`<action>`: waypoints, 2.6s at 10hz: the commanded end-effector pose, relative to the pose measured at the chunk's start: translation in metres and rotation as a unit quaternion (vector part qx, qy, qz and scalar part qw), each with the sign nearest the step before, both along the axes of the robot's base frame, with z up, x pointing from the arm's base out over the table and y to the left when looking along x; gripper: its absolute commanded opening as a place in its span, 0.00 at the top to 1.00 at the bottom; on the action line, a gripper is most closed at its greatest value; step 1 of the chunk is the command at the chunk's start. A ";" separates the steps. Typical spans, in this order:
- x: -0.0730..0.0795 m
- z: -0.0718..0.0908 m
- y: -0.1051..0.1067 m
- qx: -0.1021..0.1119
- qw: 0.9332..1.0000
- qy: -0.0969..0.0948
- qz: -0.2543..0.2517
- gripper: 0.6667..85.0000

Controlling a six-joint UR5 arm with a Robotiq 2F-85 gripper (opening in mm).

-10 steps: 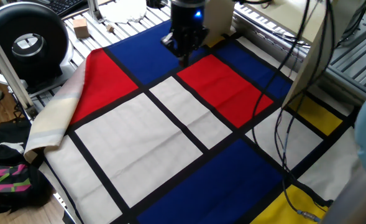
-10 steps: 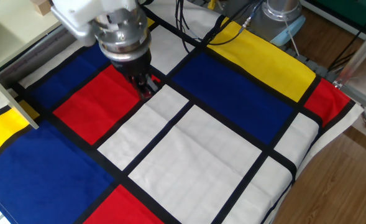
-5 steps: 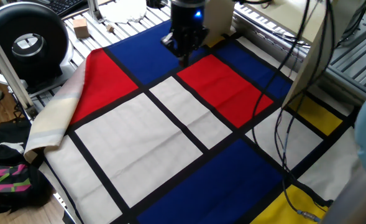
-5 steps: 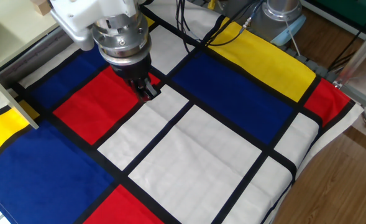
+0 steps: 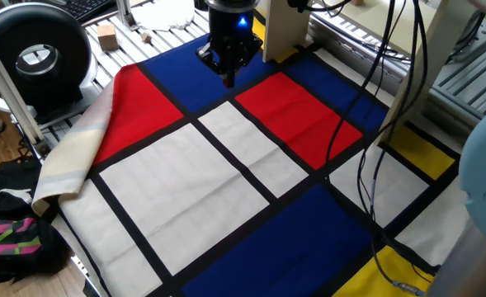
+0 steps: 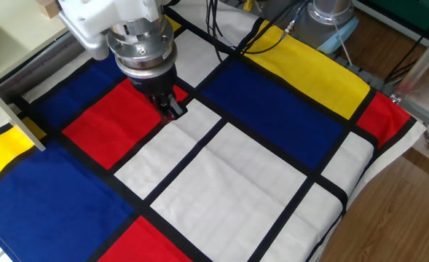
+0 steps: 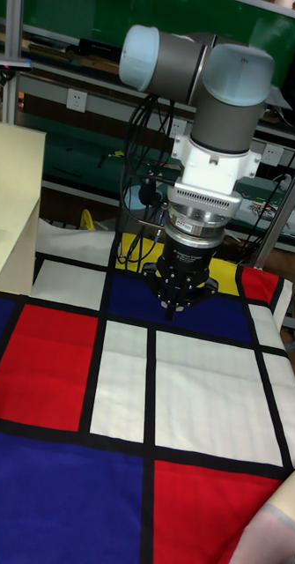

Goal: Take the object down from the shelf

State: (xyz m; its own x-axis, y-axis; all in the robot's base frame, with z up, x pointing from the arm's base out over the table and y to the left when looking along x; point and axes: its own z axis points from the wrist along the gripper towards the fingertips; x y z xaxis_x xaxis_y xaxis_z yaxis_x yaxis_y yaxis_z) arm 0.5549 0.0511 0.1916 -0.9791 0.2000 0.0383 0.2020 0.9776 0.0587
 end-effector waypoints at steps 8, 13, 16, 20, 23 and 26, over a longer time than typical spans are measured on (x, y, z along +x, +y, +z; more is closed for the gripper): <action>-0.035 0.029 -0.032 0.006 1.000 -0.011 0.025 1.00; -0.049 0.018 -0.048 0.018 0.999 -0.022 0.025 1.00; -0.045 0.019 -0.042 0.028 0.999 -0.028 0.019 1.00; -0.028 0.018 -0.059 -0.003 0.998 -0.058 -0.028 1.00; -0.029 0.018 -0.072 -0.028 0.998 -0.056 -0.027 1.00; -0.050 0.047 -0.095 -0.021 1.000 -0.011 0.002 1.00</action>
State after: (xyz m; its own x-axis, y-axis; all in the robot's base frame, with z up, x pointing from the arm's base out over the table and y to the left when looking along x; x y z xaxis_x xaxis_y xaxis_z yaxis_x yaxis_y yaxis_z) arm 0.5152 -0.0268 0.2168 -0.9748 0.2203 -0.0361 0.2195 0.9753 0.0246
